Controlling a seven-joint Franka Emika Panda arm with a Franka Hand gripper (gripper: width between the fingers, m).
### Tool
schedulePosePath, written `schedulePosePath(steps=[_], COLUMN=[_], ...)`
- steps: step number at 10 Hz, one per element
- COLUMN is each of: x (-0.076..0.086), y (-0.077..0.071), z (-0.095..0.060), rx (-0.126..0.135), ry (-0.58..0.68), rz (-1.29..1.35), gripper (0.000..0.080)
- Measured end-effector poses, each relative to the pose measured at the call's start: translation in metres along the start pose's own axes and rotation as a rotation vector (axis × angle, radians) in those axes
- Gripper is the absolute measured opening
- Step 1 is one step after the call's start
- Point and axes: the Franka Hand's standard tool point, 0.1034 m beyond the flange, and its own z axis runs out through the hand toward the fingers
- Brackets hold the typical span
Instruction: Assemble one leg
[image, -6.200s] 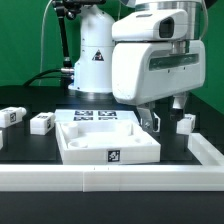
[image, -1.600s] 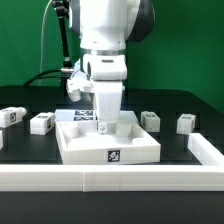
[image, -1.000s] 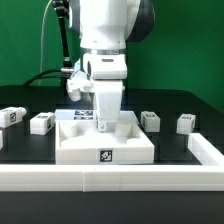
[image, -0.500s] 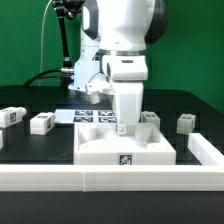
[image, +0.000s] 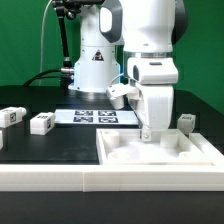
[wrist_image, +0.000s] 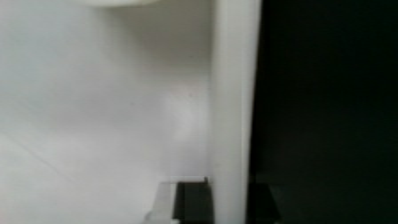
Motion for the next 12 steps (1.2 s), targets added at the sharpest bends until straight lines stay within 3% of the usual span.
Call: schedulePosePath(steps=[4,5,6,7,8,9,12], x=[0.0056,0.0054,0.0052,0.0051,0.0050,0.0049,0.0046], y=[0.0020,0.0019,0.0019,0.0019,0.0019,0.0019,0.0019], z=[0.0000,0.0001,0.0001,0.0001,0.0001,0.0001,0.0001], rx=[0.007,0.007,0.007,0.007,0.007,0.007,0.007], ry=[-0.004,-0.004,-0.004,-0.004,-0.004,-0.004,-0.004], rz=[0.010,0.010,0.010,0.011,0.011,0.011,0.011], gripper=[0.0060,0.0154,0.0337,0.0337,0.0521,0.0608,0.0647])
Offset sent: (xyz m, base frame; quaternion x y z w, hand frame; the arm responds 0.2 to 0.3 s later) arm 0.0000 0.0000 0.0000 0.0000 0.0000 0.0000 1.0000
